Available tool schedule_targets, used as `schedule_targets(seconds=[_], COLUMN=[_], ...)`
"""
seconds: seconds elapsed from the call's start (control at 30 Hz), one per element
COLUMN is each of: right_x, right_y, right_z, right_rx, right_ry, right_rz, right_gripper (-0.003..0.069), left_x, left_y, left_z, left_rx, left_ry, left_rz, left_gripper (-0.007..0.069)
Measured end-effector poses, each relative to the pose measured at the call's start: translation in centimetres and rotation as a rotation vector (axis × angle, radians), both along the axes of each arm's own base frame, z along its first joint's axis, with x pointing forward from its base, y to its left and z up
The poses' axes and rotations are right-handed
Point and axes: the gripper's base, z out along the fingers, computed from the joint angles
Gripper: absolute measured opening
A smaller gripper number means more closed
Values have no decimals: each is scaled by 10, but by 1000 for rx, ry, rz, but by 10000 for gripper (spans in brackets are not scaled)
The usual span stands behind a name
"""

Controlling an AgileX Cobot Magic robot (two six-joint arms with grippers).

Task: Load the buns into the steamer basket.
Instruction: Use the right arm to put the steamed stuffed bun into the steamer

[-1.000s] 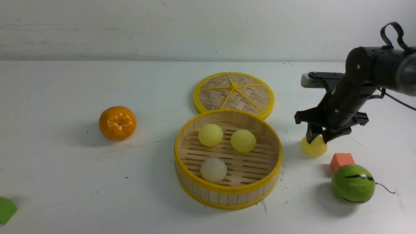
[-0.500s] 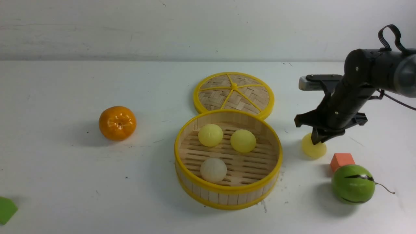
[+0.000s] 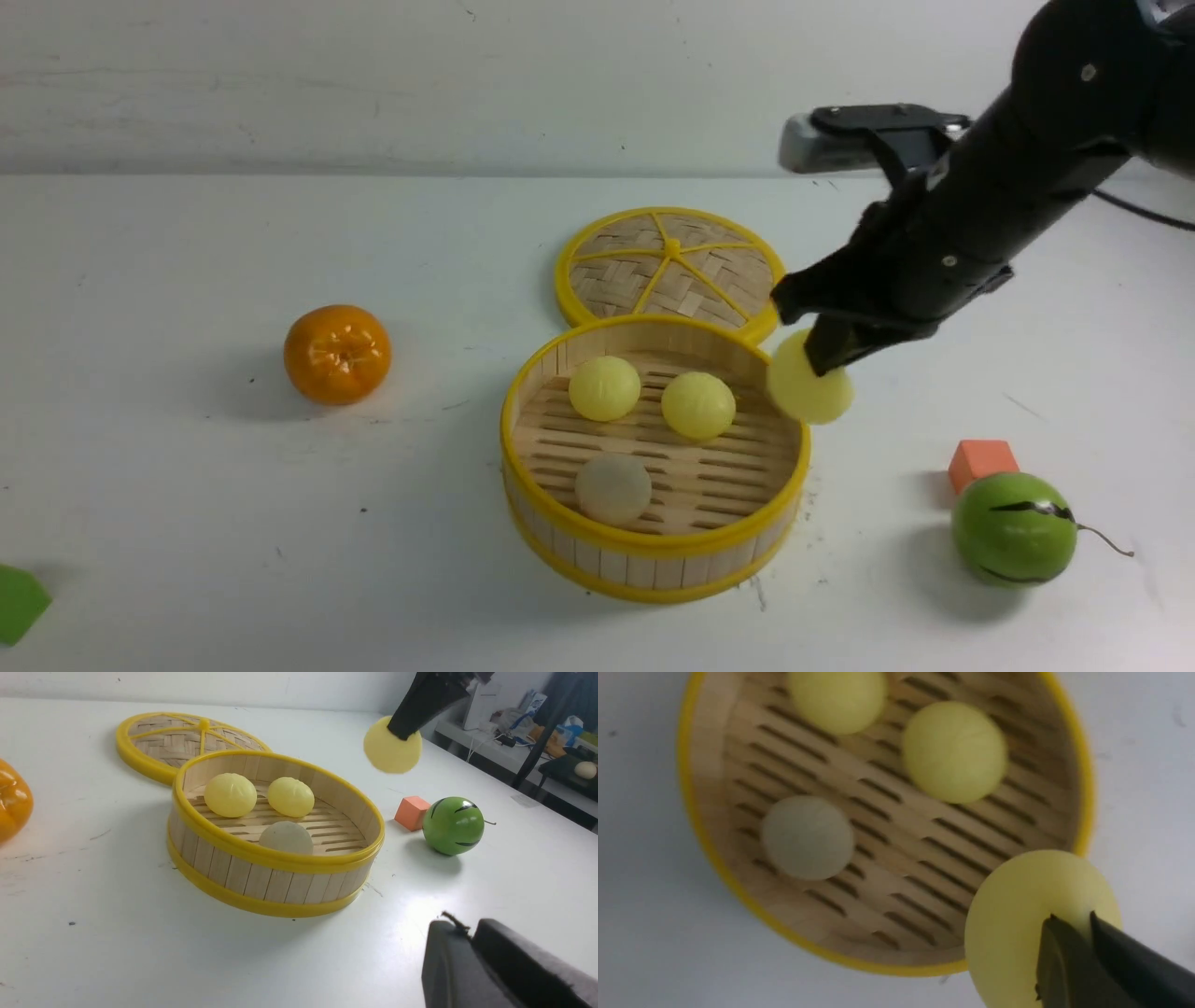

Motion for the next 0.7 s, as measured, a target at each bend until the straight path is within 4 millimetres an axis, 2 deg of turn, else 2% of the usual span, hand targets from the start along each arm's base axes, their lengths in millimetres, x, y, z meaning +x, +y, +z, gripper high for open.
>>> schedule_targets(seconds=[0.03,0.07,0.1,0.27,0.37,0.57,0.7], right_x=[0,-5,-6,5,15,20,22], right_y=[0,15,21,38,41,42,40], right_z=[-1,-11,-17,-47,-59,-70,-80], right_rx=[-1,-3,-6,-11,-10,-29,-65], right_ry=[3,7,11,6,-25,-20,-4], right_rz=[0,35,46,54,38,15,5], right_gripper=[4,4,4,8,10,38,110], left_x=[0,0,0,0,0,0,0], left_y=[0,0,0,0,0,0,0], left_z=[0,0,0,0,0,0,0], left_rx=[0,0,0,0,0,0,0], left_ry=[0,0,0,0,0,0,0], left_rz=[0,0,0,0,0,0,0], left_gripper=[64,64,65,68,71,74,79])
